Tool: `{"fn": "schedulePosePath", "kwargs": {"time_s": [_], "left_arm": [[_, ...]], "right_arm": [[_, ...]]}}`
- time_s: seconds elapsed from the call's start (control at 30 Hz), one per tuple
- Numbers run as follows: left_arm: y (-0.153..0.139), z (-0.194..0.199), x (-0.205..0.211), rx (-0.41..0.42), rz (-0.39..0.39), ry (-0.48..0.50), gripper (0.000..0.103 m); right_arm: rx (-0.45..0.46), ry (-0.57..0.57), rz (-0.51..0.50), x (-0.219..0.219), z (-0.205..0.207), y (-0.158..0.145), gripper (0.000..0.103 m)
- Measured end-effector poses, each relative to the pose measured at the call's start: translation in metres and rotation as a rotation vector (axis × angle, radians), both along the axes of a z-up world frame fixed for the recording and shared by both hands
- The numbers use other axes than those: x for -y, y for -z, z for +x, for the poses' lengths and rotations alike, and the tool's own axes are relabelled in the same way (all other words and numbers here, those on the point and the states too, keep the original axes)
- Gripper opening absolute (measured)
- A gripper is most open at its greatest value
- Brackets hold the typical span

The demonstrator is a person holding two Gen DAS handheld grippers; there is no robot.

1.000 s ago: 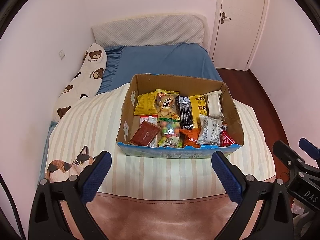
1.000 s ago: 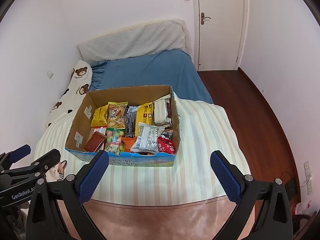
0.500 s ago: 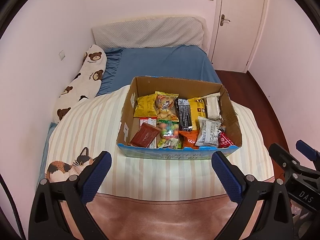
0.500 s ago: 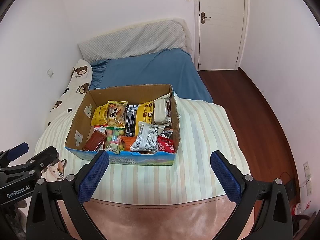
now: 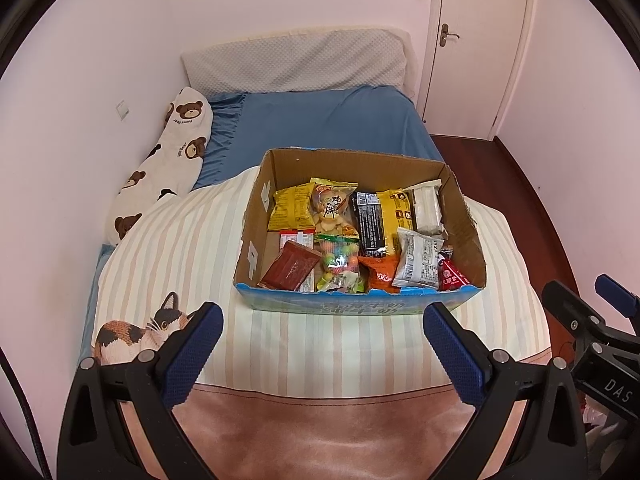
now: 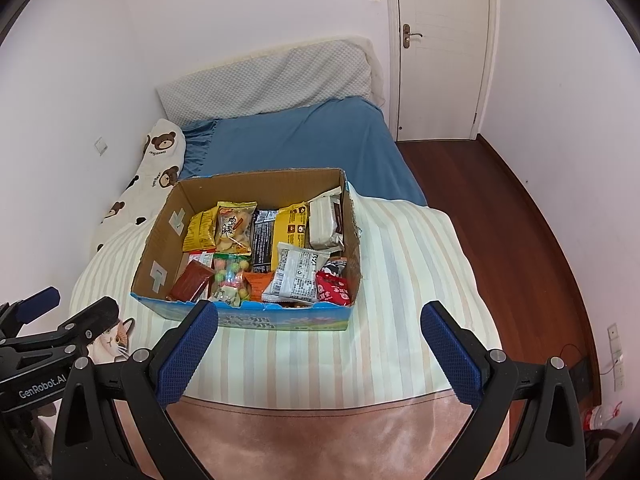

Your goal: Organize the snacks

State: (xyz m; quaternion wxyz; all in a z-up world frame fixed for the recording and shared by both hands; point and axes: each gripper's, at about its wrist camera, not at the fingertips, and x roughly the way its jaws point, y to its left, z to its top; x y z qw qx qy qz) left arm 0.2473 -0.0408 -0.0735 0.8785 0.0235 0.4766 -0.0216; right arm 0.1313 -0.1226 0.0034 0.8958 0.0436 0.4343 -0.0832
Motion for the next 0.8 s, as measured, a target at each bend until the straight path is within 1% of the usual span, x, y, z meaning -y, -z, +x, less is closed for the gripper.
{"fn": "schedulePosePath", "kwargs": {"time_s": [0.8], "left_arm": [[0.0009,0.0004,0.0001,0.001,0.002,0.002,0.103]], "right_arm": [[0.0,0.004,0.007,-0.0002,-0.0015,-0.0013,0.103]]}}
